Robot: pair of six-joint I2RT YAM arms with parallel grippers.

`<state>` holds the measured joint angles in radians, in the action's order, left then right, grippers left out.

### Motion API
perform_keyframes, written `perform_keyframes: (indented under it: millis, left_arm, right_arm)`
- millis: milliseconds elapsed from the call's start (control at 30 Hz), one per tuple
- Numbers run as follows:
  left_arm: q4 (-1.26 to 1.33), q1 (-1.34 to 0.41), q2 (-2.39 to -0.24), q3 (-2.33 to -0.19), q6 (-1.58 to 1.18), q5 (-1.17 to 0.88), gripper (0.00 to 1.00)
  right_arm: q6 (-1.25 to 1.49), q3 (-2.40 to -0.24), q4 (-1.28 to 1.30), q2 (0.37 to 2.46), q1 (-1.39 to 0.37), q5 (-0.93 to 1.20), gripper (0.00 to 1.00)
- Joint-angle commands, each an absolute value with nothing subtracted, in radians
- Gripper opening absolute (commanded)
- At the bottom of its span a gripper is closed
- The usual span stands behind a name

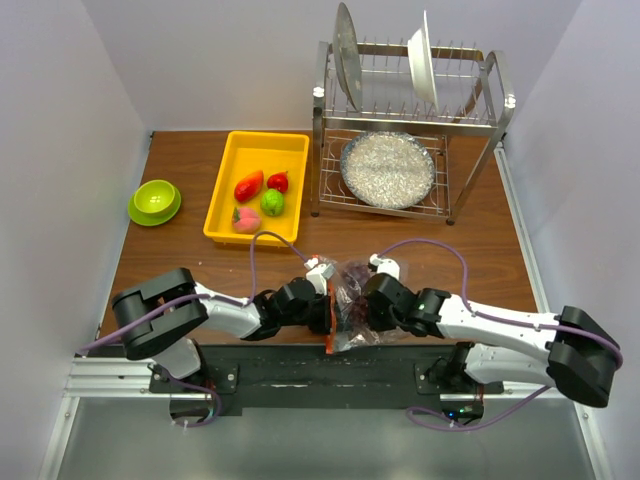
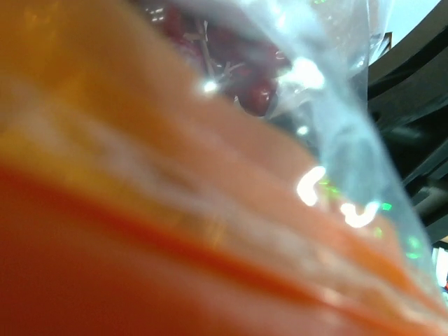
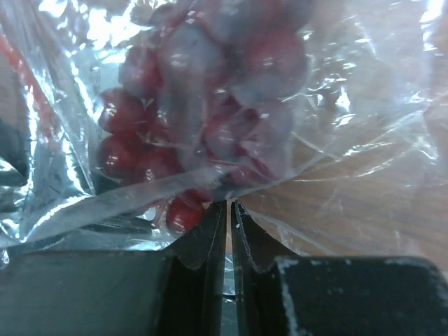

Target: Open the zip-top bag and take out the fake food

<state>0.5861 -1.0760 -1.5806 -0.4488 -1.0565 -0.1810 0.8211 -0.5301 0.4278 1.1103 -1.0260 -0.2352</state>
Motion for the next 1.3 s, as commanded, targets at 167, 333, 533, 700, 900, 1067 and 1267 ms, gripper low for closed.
perform_keyframes:
  millis: [167,333,533,700,900,1067,1267]
  left_arm:
    - [0.617,-1.085,-1.559,-0.462,-1.049,-0.172,0.27]
    - [0.623,-1.086,-1.554,-0.456,-1.063,-0.149,0.28]
    - [0.69,-1.086,-1.575,-0.446,-1.114,-0.115,0.25]
    - [0.692,-1.086,-1.565,-0.433,-1.132,-0.091,0.08]
    - [0.565,-1.086,-1.502,-0.428,-1.108,-0.074,0.0]
    - [0.45,-1.086,-1.425,-0.422,-1.066,-0.049,0.0]
    - [0.285,-1.085,-1.379,-0.462,-0.973,-0.055,0.0]
  right_arm:
    - [0.859,-0.54,0.341,1.154,-1.06,-0.238,0.11]
    - [0.867,-0.532,0.325,1.15,-1.062,-0.23,0.11]
    - [0.871,-0.523,0.31,1.149,-1.062,-0.221,0.1]
    - [0.877,-0.52,0.34,1.115,-1.062,-0.251,0.1]
    - [0.919,-0.494,0.431,0.98,-1.062,-0.359,0.32]
    - [0.939,-0.477,0.506,0.874,-1.058,-0.434,0.45]
    - [0.954,-0.454,0.503,0.876,-1.026,-0.462,0.49]
